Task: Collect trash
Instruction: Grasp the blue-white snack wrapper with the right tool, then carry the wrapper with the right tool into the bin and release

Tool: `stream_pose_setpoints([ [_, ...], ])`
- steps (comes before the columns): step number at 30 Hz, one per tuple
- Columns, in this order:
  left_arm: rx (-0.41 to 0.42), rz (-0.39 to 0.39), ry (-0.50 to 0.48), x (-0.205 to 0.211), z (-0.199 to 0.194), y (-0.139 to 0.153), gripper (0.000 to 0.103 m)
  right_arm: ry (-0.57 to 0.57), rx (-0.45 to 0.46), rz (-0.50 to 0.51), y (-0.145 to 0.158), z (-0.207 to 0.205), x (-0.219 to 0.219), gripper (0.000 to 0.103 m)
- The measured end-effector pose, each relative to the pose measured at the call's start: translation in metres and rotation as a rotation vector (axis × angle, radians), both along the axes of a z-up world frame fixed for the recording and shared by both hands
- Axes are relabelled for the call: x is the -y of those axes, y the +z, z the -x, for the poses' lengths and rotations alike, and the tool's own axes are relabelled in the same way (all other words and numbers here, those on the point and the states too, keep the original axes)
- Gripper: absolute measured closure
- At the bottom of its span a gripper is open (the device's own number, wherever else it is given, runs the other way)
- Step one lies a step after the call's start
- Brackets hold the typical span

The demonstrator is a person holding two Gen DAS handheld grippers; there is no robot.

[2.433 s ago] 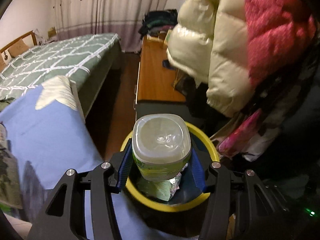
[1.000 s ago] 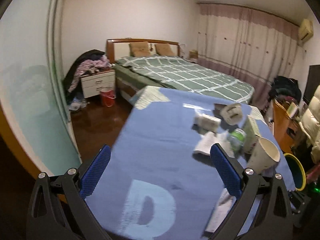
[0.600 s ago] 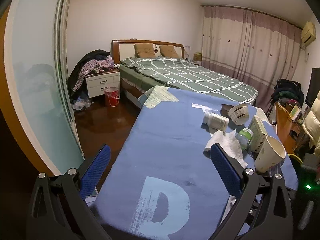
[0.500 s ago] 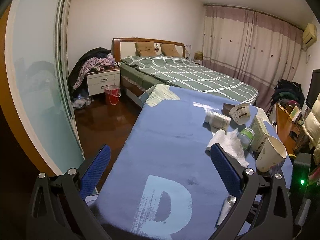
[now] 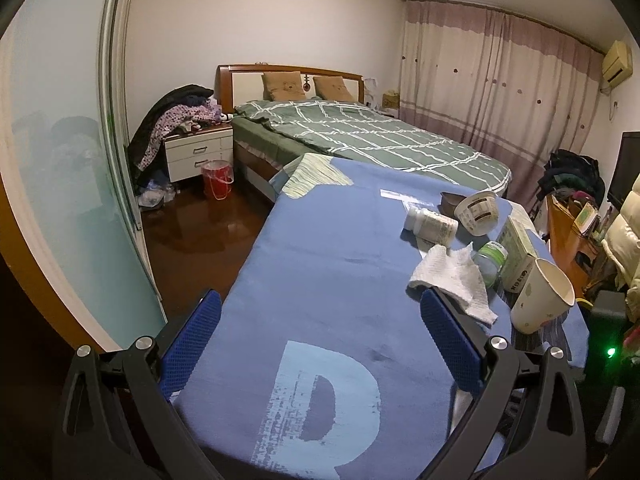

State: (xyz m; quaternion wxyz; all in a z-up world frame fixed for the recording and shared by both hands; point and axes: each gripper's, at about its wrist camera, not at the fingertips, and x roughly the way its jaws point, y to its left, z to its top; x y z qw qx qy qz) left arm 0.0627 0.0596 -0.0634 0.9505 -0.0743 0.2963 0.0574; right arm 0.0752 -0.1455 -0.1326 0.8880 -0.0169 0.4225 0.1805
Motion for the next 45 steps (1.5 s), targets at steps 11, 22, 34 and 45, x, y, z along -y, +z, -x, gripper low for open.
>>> stream_pose_setpoints([
  [11,-0.012,-0.021,-0.062,0.028,-0.011,-0.001,0.005,-0.052,0.076,0.060,0.012,0.020,0.045,0.077],
  [22,-0.034,-0.034,-0.180,0.079,-0.026,-0.006,0.005,-0.255,0.071,0.069,0.005,0.030,0.134,0.077],
  [34,-0.046,-0.059,-0.361,0.150,-0.046,-0.019,0.005,-0.615,0.147,0.066,0.024,0.018,0.277,0.077],
  [45,-0.097,-0.066,-0.499,0.201,-0.059,-0.039,0.005,-0.842,0.117,0.100,0.010,-0.007,0.374,0.077],
])
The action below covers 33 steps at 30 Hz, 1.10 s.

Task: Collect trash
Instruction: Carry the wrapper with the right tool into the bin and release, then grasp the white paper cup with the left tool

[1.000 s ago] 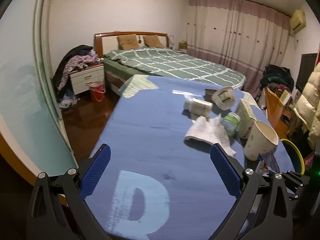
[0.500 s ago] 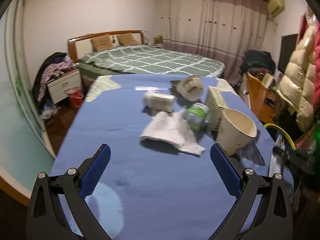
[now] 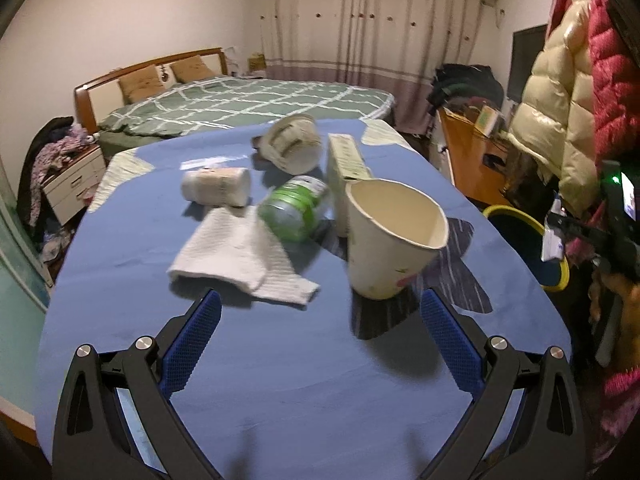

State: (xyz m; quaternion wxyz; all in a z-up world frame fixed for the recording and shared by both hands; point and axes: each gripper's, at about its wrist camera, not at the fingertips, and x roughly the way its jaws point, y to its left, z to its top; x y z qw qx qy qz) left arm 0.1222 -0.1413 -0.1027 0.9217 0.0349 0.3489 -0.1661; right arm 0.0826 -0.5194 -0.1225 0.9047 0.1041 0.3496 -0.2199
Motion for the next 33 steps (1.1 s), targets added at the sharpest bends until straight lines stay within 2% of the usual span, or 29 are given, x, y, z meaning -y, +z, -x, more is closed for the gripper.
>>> stream_pose_setpoints([
  [6,-0.016,-0.007,-0.062,0.023,-0.006,-0.006,0.005,-0.059,-0.032,-0.009,-0.015,-0.012,0.026,0.076],
  [12,-0.028,-0.007,-0.098,0.041,-0.015,-0.009,0.005,-0.079,-0.050,-0.011,-0.023,-0.015,0.033,0.075],
  [14,-0.031,-0.004,-0.105,0.045,-0.019,-0.010,0.005,-0.086,-0.046,-0.013,-0.023,-0.014,0.035,0.059],
  [16,-0.034,-0.006,-0.109,0.049,-0.022,-0.011,0.005,-0.091,-0.038,-0.006,-0.023,-0.012,0.035,0.054],
  [27,-0.051,0.001,-0.092,0.059,-0.045,-0.020,0.005,-0.060,-0.023,-0.034,-0.023,-0.004,0.025,0.054],
  [33,-0.028,-0.006,-0.080,0.061,-0.055,-0.019,0.005,-0.049,-0.012,-0.036,-0.018,-0.002,0.021,0.054],
])
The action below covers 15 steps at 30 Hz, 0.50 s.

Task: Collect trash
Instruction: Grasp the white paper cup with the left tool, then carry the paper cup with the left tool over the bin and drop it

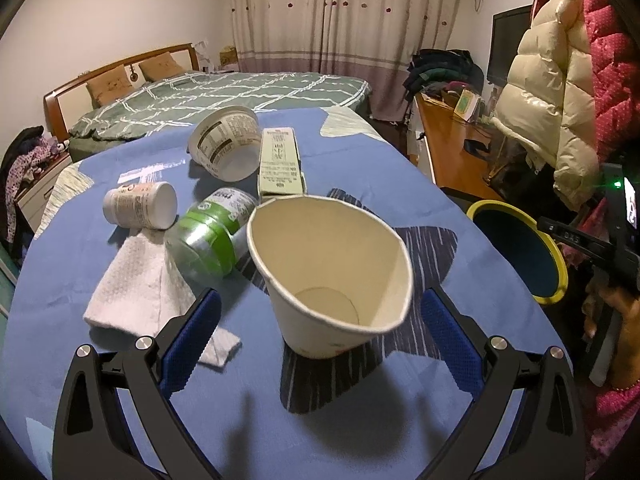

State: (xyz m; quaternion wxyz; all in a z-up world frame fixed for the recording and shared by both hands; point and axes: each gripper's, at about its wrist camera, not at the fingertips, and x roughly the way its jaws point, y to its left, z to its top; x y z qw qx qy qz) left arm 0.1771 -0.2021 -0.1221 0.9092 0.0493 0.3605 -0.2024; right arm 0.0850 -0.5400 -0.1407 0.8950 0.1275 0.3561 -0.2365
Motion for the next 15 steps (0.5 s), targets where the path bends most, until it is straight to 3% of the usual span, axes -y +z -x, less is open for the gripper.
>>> stream_pose_setpoints([
  [4,-0.004,0.005,0.011,0.000,-0.008,-0.001,0.006,0.006,0.005,-0.002,0.001,0.002,-0.003,0.054],
  [15,-0.020,0.010,-0.026,0.005,-0.012,-0.003,0.039,0.021,0.007,-0.024,-0.001,0.010,-0.011,0.054],
])
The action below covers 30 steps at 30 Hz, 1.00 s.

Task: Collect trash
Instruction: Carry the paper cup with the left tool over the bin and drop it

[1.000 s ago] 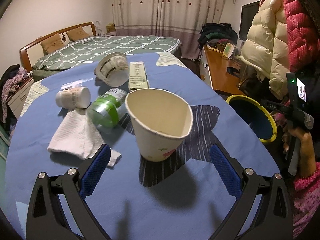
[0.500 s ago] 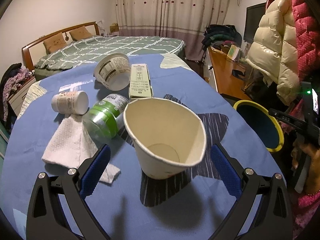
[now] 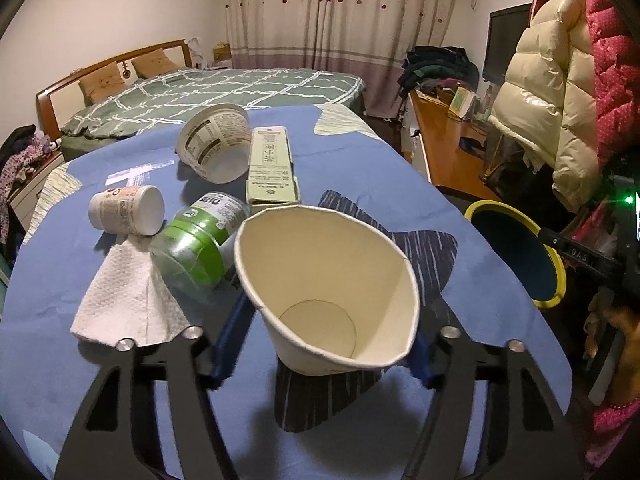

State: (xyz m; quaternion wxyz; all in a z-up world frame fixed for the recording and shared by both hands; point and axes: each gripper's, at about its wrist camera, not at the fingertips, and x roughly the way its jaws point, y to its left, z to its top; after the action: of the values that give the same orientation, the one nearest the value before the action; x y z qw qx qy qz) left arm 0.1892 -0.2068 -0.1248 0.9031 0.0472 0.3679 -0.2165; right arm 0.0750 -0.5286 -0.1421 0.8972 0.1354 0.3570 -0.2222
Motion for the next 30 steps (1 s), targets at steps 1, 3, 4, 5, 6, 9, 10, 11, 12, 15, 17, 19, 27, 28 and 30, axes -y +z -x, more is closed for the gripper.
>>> stream_pose_setpoints([
  [1,0.002,-0.001,-0.002,0.000,0.001,0.001,0.039,0.000,0.001,-0.002,0.000,0.002,0.000,0.054],
  [3,0.002,0.001,-0.005,0.001,0.004,0.003,0.040,-0.002,0.004,-0.003,0.001,0.005,-0.001,0.054],
  [4,0.004,0.001,-0.008,0.001,0.006,0.004,0.040,-0.003,0.006,-0.003,0.001,0.007,-0.001,0.054],
  [5,0.004,0.002,-0.012,0.002,0.008,0.006,0.040,-0.005,0.008,-0.003,0.002,0.009,-0.001,0.054],
  [6,0.004,0.004,-0.015,0.003,0.010,0.007,0.040,-0.006,0.010,-0.002,0.003,0.011,-0.001,0.054],
  [9,0.000,0.015,-0.040,0.007,0.018,0.012,0.040,-0.013,0.014,0.001,0.005,0.017,0.000,0.054],
  [10,0.003,0.015,-0.054,0.011,0.021,0.014,0.040,-0.016,0.017,0.001,0.005,0.020,0.000,0.054],
  [11,0.008,0.016,-0.067,0.015,0.023,0.016,0.040,-0.018,0.020,-0.001,0.006,0.022,0.000,0.054],
  [12,0.011,0.016,-0.077,0.017,0.026,0.018,0.040,-0.021,0.022,0.000,0.007,0.025,0.001,0.054],
  [15,0.017,0.023,-0.123,0.033,0.027,0.026,0.040,-0.028,0.025,0.005,0.009,0.032,0.003,0.054],
  [17,0.012,0.031,-0.147,0.042,0.025,0.030,0.040,-0.037,0.030,0.007,0.012,0.038,0.005,0.054],
  [19,0.012,0.036,-0.184,0.057,0.022,0.035,0.040,-0.046,0.030,0.012,0.013,0.044,0.008,0.054],
  [27,0.007,0.027,-0.328,0.132,0.012,0.048,0.040,-0.070,0.031,0.020,0.016,0.067,0.013,0.053],
  [28,0.003,0.028,-0.351,0.145,0.011,0.049,0.040,-0.072,0.029,0.021,0.015,0.070,0.014,0.053],
  [30,-0.008,0.030,-0.390,0.166,0.009,0.050,0.040,-0.076,0.025,0.022,0.014,0.075,0.014,0.053],
])
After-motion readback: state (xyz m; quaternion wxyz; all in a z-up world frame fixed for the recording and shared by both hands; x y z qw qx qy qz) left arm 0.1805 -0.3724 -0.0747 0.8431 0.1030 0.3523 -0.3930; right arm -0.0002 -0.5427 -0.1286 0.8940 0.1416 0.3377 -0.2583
